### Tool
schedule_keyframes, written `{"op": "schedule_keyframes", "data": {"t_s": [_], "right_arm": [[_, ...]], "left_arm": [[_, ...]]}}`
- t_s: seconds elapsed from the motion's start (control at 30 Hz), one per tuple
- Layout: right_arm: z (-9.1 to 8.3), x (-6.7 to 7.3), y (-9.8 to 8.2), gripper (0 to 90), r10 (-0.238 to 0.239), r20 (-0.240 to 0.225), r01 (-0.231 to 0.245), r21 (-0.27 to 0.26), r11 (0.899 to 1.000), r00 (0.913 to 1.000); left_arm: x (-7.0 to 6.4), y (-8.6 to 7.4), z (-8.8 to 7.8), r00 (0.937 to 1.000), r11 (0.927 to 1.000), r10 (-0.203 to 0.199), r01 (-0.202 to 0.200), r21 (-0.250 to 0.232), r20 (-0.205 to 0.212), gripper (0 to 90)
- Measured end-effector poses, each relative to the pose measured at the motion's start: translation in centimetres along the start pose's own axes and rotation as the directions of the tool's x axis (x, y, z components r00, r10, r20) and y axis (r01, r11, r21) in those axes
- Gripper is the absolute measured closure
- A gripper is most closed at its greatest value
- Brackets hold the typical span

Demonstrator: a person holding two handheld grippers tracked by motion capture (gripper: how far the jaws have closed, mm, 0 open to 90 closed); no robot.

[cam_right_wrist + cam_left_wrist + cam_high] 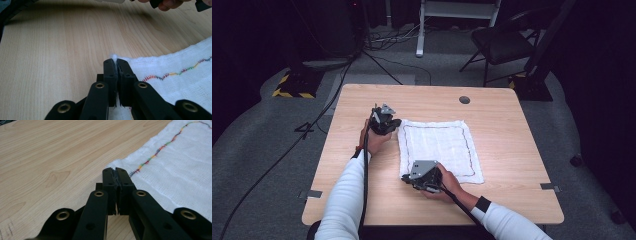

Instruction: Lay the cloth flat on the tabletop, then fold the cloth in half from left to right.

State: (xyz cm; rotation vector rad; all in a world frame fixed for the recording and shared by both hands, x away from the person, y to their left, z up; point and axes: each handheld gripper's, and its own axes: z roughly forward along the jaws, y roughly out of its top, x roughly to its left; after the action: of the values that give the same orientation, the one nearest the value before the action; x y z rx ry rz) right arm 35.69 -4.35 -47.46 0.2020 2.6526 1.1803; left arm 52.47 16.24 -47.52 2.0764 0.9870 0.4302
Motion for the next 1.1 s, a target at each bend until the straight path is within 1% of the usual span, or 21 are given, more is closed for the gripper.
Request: {"op": "schedule_keyframes", "data": {"t_s": [0.07,0.17,0.2,0.27,0.37,0.43,0.5,0.53,0.6,0.7,0.73,0.8,0.93,1.03,1.1], "right_arm": [[0.0,0.0,0.0,87.1,-0.006,0.002,0.006,0.0,1.0,1.0],[-0.2,0.0,0.0,87.1,-0.004,-0.002,0.004,-0.006,1.0,1.0],[-0.2,0.0,0.0,87.2,-0.004,-0.003,0.004,-0.009,1.0,1.0],[-0.4,0.0,-0.1,87.2,-0.006,-0.003,0.006,-0.014,1.0,1.0],[-0.6,-0.1,-0.1,87.2,-0.006,-0.003,0.006,-0.017,1.0,1.0],[-0.6,-0.1,-0.1,87.2,-0.003,-0.002,0.003,-0.018,1.0,1.0],[-0.7,-0.2,-0.1,87.2,-0.008,-0.001,0.008,-0.019,1.0,1.0],[-0.7,-0.2,-0.1,87.2,-0.009,0.0,0.009,-0.02,1.0,1.0],[-0.8,-0.2,0.0,87.2,-0.012,0.002,0.012,-0.021,1.0,0.9999],[-1.0,-0.3,0.2,87.2,-0.01,-0.005,0.01,-0.033,0.999,0.9999],[-1.1,-0.3,0.3,87.2,-0.014,-0.002,0.014,-0.034,0.999,0.9999],[-1.1,-0.3,0.4,87.2,-0.026,0.009,0.026,-0.034,0.999,0.9996],[-1.4,-0.5,0.3,87.2,-0.025,0.02,0.025,-0.036,0.999,0.9995],[-1.7,-0.5,0.2,87.2,-0.016,0.032,0.018,-0.037,0.999,0.9994],[-1.9,-0.5,0.2,87.2,-0.02,0.04,0.022,-0.036,0.999,0.999]], "left_arm": [[0.1,-0.1,-0.2,0.9998,0.9997,-0.02,0.02,-0.013,0.009,87.0],[0.1,-0.2,-0.4,0.9996,0.9996,-0.023,0.024,-0.017,0.016,87.0],[0.0,-0.2,-0.3,0.9996,0.9995,-0.024,0.024,-0.02,0.014,87.0],[-0.2,-0.2,-0.3,0.9999,0.9997,-0.012,0.012,-0.019,0.009,87.0],[-0.2,-0.2,-0.5,0.9997,0.9996,-0.018,0.019,-0.022,0.015,87.1],[-0.1,-0.3,-0.6,0.9999,0.9996,-0.015,0.016,-0.024,0.008,87.1],[-0.1,-0.4,-0.7,0.9997,0.9993,-0.025,0.025,-0.026,0.005,87.0],[-0.1,-0.5,-0.8,0.9997,0.9994,-0.023,0.023,-0.026,-0.001,87.0],[-0.1,-0.6,-0.9,0.9997,0.9992,-0.025,0.025,-0.03,0.001,87.0],[0.1,-0.8,-1.4,0.9992,0.998,-0.039,0.039,-0.048,0.001,87.1],[0.2,-0.8,-1.5,0.9994,0.9983,-0.034,0.034,-0.047,-0.001,87.0],[0.4,-0.8,-1.7,0.9989,0.997,-0.047,0.047,-0.061,-0.003,87.0],[0.4,-0.5,-2.0,0.9991,0.9973,-0.041,0.04,-0.061,-0.007,87.0],[0.2,-0.1,-2.0,0.9996,0.9976,-0.023,0.022,-0.066,-0.015,87.0],[0.1,0.1,-2.0,0.9997,0.9973,-0.022,0.021,-0.071,-0.012,87.0]]}}
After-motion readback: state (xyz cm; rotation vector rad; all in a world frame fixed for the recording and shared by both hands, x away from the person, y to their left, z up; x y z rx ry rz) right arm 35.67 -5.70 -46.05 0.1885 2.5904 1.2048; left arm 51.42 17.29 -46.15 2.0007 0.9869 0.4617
